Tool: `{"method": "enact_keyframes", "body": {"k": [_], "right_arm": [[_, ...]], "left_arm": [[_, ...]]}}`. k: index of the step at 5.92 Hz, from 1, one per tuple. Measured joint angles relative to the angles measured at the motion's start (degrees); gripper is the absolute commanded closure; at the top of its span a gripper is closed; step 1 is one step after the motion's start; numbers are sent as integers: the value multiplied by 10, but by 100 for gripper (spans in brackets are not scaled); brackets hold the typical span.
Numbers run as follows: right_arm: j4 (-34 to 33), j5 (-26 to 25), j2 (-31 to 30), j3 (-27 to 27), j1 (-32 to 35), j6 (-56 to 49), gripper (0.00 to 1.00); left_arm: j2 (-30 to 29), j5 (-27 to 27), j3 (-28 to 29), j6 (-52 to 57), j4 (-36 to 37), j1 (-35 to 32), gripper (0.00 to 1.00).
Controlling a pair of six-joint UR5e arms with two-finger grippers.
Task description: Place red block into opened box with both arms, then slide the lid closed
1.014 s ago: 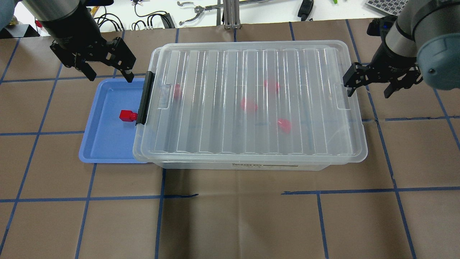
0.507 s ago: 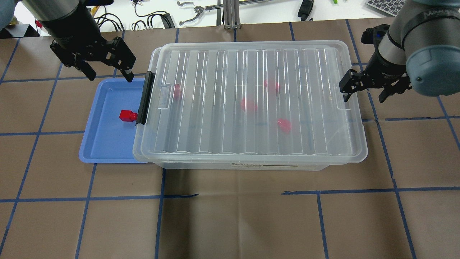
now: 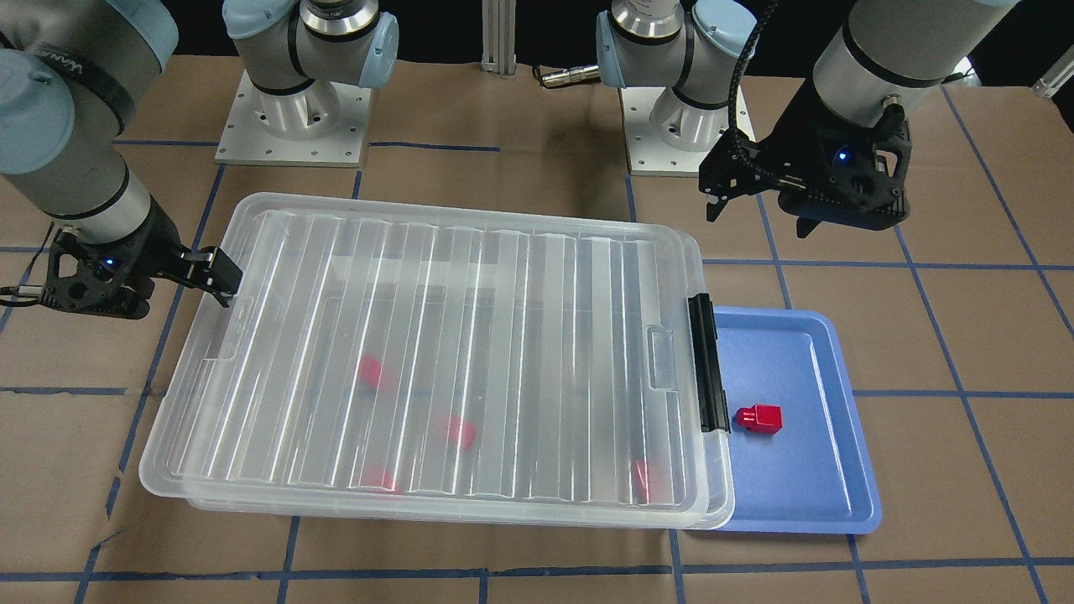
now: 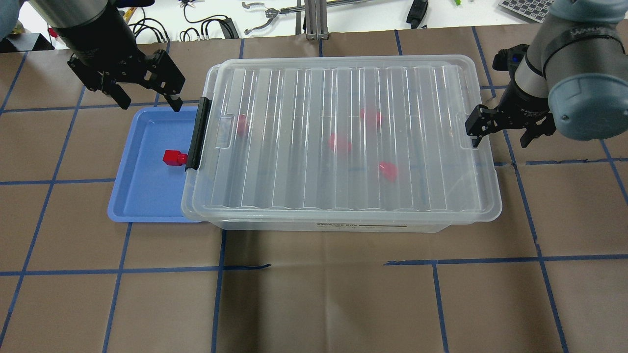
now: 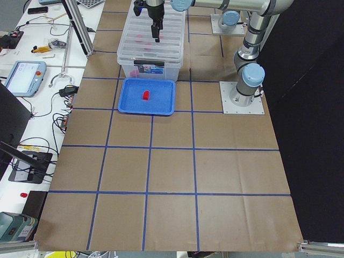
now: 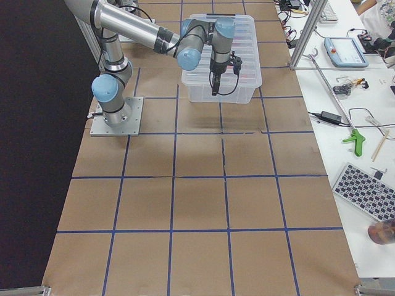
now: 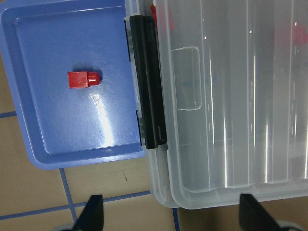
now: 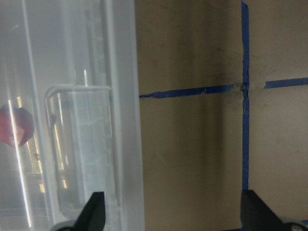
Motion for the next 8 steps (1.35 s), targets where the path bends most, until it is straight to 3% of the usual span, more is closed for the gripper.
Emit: {"method": "enact_keyframes", "body": {"k": [8], "right_arm": [[-27,-15,3,4,-88,-138,0]], "left_arm": [[0,0,0,0,0,0,1]]}}
